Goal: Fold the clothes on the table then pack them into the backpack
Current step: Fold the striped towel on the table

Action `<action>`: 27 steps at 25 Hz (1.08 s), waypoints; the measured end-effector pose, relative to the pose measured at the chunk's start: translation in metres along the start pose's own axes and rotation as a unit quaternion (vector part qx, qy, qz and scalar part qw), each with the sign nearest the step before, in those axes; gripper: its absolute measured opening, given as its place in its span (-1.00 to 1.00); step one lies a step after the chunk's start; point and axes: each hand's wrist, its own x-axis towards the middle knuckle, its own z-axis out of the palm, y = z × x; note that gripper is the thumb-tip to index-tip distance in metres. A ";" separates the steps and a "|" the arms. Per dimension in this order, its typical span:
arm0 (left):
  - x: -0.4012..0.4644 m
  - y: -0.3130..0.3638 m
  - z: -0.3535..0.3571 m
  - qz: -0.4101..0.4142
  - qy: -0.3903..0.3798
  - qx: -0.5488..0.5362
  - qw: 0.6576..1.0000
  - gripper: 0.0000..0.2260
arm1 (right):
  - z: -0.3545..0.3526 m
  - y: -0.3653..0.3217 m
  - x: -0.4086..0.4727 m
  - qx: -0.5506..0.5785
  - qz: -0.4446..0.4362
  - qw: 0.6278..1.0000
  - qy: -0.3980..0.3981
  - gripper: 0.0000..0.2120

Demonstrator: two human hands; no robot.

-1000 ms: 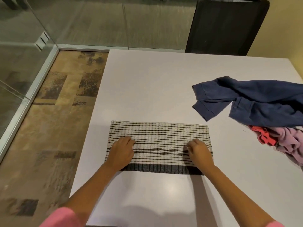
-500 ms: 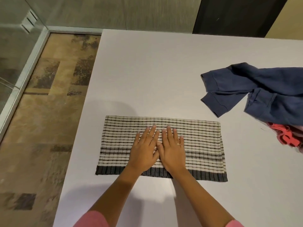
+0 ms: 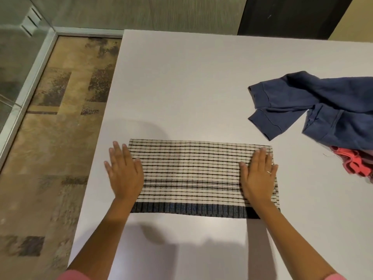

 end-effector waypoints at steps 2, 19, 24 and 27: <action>-0.003 0.041 0.000 0.095 0.007 -0.015 0.995 -0.44 | 0.003 -0.037 -0.002 0.020 -0.082 0.996 -0.008 -0.38; 0.055 0.006 -0.001 0.221 -0.061 0.020 0.973 -0.56 | -0.012 0.027 0.049 -0.014 -0.125 0.992 0.002 -0.59; 0.090 0.013 -0.031 0.185 -0.161 0.041 0.969 -0.64 | -0.046 0.036 0.082 -0.054 -0.094 0.990 -0.091 -0.73; 0.106 0.016 -0.045 0.176 -0.220 0.086 0.956 -0.62 | -0.064 0.034 0.098 -0.103 -0.079 0.977 -0.171 -0.69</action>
